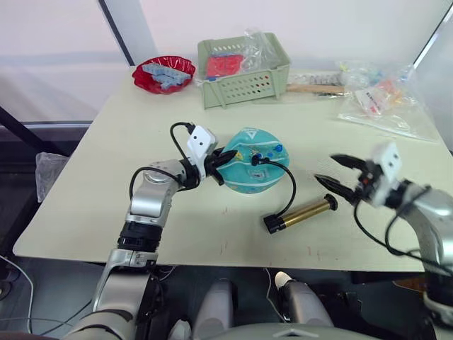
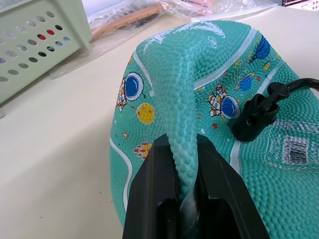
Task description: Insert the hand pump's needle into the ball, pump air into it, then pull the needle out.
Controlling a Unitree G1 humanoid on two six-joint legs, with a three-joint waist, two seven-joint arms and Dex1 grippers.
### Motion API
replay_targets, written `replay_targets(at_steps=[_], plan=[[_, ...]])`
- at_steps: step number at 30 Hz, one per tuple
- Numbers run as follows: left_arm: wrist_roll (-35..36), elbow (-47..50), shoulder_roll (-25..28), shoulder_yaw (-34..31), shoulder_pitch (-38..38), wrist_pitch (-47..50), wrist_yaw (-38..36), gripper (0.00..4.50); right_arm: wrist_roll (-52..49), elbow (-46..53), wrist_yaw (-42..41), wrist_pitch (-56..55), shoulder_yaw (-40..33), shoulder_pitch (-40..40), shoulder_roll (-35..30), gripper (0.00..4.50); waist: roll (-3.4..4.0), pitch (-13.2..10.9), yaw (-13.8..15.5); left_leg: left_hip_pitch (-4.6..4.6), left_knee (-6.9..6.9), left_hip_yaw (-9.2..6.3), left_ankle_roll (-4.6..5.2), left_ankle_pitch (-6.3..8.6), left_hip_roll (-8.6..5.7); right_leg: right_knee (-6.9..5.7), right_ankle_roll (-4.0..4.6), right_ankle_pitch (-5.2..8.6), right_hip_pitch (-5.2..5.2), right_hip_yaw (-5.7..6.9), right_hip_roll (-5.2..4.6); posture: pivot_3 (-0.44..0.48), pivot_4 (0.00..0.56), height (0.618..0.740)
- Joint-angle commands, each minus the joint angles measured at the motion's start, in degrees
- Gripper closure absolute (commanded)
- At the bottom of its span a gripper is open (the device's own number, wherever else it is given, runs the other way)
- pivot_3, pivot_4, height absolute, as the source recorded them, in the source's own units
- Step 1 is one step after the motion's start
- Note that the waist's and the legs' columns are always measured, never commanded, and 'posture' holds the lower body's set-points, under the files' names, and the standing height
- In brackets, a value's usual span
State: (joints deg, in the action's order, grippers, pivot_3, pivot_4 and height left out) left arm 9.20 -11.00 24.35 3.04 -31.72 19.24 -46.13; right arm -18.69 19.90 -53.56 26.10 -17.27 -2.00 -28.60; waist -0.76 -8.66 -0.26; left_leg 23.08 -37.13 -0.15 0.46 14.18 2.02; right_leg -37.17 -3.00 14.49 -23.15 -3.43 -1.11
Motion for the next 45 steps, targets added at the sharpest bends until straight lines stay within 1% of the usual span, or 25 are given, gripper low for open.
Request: replay_targets(at_steps=[1, 5, 8, 11, 14, 15, 16, 17, 18, 25, 33, 35, 36, 38, 43, 44, 45], plan=[[-1.60, -3.63, -0.18, 2.93, 0.71, 0.31, -0.85, 4.50, -3.01, 2.91, -1.34, -6.15, -4.15, 4.28, -1.23, 0.84, 0.03, -0.01, -0.17, -0.04, -0.01, 0.03, 0.00, 0.00, 0.01, 0.00, -0.02, 0.00, 0.01, -0.03, 0.00, 0.000, 0.150, 0.736], [-2.03, -6.35, -0.16, 3.29, -0.79, -1.49, -1.85, 4.50, -5.05, 3.45, -2.07, -10.08, -7.09, 11.29, -1.74, 0.84, 0.01, -0.02, -0.11, -0.22, -0.09, -0.02, 0.01, -0.01, 0.03, 0.00, 0.16, 0.13, 0.20, 0.01, 0.03, 0.000, 0.150, 0.736], [-2.75, -9.24, -0.24, 3.71, -2.47, -3.57, -2.52, 4.50, -6.61, 3.95, -2.27, -12.16, -9.12, 15.12, -1.99, 0.84, 0.01, -0.02, -0.11, -0.26, -0.13, -0.01, 0.01, -0.01, 0.03, 0.01, 0.17, 0.13, 0.28, 0.01, 0.03, 0.000, 0.150, 0.736], [-3.21, -12.17, -0.52, 4.02, -4.18, -5.89, -3.28, 4.50, -8.57, 4.14, -3.28, -14.68, -11.18, 18.70, -2.08, 0.84, 0.02, -0.02, 0.52, -0.25, -0.15, -0.10, 0.01, -0.01, 0.00, 0.04, 0.17, 0.14, 0.34, 0.03, 0.04, 0.000, 0.150, 0.736], [-4.07, -16.03, -0.71, 4.95, -6.07, -8.98, -4.77, 4.50, -11.27, 3.90, -6.24, -17.19, -13.10, 22.97, -2.54, 0.84, 0.02, -0.01, 1.06, -0.25, -0.16, -0.11, 0.01, -0.01, 0.00, 0.09, 0.17, 0.14, 0.39, 0.03, 0.05, 0.000, 0.150, 0.736], [-4.28, -17.19, -0.80, 5.10, -6.59, -9.84, -5.19, 4.50, -12.38, 3.76, -7.04, -18.10, -13.62, 23.59, -2.45, 0.84, 0.02, -0.01, 1.07, -0.25, -0.16, -0.13, 0.01, -0.01, 0.00, 0.11, 0.17, 0.14, 0.41, 0.04, 0.06, 0.000, 0.150, 0.736], [-4.75, -18.85, -0.98, 5.37, -7.31, -11.02, -5.53, 4.50, -13.74, 3.46, -7.42, -18.47, -14.43, 24.12, -2.35, 0.28, 0.02, -0.01, 1.07, -0.27, -0.16, -0.14, 0.00, -0.01, 0.00, 0.13, 0.17, 0.14, 0.44, 0.03, 0.06, 0.000, 0.150, 0.736], [-5.11, -20.15, -1.14, 5.54, -7.86, -11.94, -5.78, 4.50, -14.69, 3.21, -7.58, -18.74, -14.94, 24.49, -2.33, 0.11, 0.03, -0.01, 1.14, -0.27, -0.17, -0.13, 0.01, -0.01, 0.00, 0.13, 0.17, 0.14, 0.45, 0.03, 0.06, 0.000, 0.150, 0.736], [-5.38, -21.57, -1.39, 5.63, -8.48, -12.83, -5.99, 4.50, -15.80, 2.96, -7.90, -18.96, -15.53, 24.97, -2.28, 0.05, 0.04, 0.00, 1.16, -0.27, -0.20, -0.16, 0.01, -0.01, -0.01, 0.13, 0.17, 0.14, 0.46, 0.03, 0.06, 0.000, 0.150, 0.736], [-6.79, -29.23, -3.02, 6.27, -12.28, -18.23, -7.37, 4.50, -19.91, 2.55, -9.53, -21.80, -17.87, 27.50, -1.82, 0.05, 0.07, 0.02, 1.55, -0.26, -0.29, -0.19, 0.01, -0.01, -0.02, 0.13, 0.16, 0.14, 0.53, 0.03, 0.04, 0.000, 0.150, 0.736], [-7.00, -32.06, -3.42, 5.82, -13.99, -19.95, -8.91, 4.50, -21.56, 0.59, -12.19, -26.95, -17.71, 29.02, -0.67, 0.05, 0.07, 0.02, 2.30, -0.23, -0.30, -0.19, 0.01, -0.01, -0.04, 0.15, 0.16, 0.14, 0.56, 0.03, 0.04, 0.000, 0.150, 0.736], [-6.71, -31.48, -3.27, 5.44, -14.21, -20.07, -9.01, 3.64, -22.18, -0.16, -13.15, -27.97, -17.42, 28.70, -0.58, 0.00, 0.08, 0.02, 2.37, -0.21, -0.30, -0.20, 0.01, -0.01, -0.04, 0.15, 0.16, 0.14, 0.56, 0.04, 0.04, 0.000, 0.150, 0.736], [-6.45, -31.13, -3.21, 5.08, -14.37, -20.07, -8.88, 3.39, -22.30, -0.53, -13.55, -28.40, -17.17, 28.43, -0.63, 0.00, 0.07, 0.01, 2.34, -0.20, -0.30, -0.19, 0.01, -0.01, -0.04, 0.15, 0.16, 0.14, 0.56, 0.04, 0.04, 0.000, 0.150, 0.736], [-5.87, -30.40, -3.08, 4.42, -14.54, -20.13, -8.73, 2.58, -22.34, -1.09, -14.04, -29.00, -16.70, 28.00, -0.70, 0.00, 0.02, -0.04, 2.23, -0.16, -0.29, -0.15, 0.01, -0.01, -0.03, 0.16, 0.16, 0.14, 0.52, 0.01, 0.06, 0.000, 0.150, 0.736], [-3.49, -26.60, -2.53, 2.63, -13.82, -19.45, -9.73, 0.09, -22.28, -2.01, -14.75, -29.71, -15.91, 27.55, -0.67, 0.00, -0.02, -0.11, 2.09, -0.02, -0.23, -0.17, 0.01, 0.00, -0.02, 0.25, 0.15, 0.15, 0.45, 0.01, 0.09, 0.000, 0.150, 0.736], [-3.08, -25.57, -2.38, 2.32, -13.55, -19.19, -9.89, 0.09, -22.25, -2.24, -14.86, -29.89, -15.77, 27.46, -0.69, 0.00, -0.02, -0.12, 2.08, 0.02, -0.21, -0.19, 0.01, 0.00, -0.02, 0.28, -0.04, 0.05, 0.44, 0.04, 0.10, 0.000, 0.150, 0.736], [-2.77, -24.53, -2.26, 2.02, -13.23, -18.89, -10.09, 0.09, -22.23, -2.41, -14.95, -30.03, -15.64, 27.40, -0.69, 0.00, -0.01, -0.14, 1.98, 0.04, -0.19, -0.19, 0.01, 0.01, -0.02, 0.31, -0.05, 0.05, 0.43, 0.04, 0.10, 0.000, 0.150, 0.736]])
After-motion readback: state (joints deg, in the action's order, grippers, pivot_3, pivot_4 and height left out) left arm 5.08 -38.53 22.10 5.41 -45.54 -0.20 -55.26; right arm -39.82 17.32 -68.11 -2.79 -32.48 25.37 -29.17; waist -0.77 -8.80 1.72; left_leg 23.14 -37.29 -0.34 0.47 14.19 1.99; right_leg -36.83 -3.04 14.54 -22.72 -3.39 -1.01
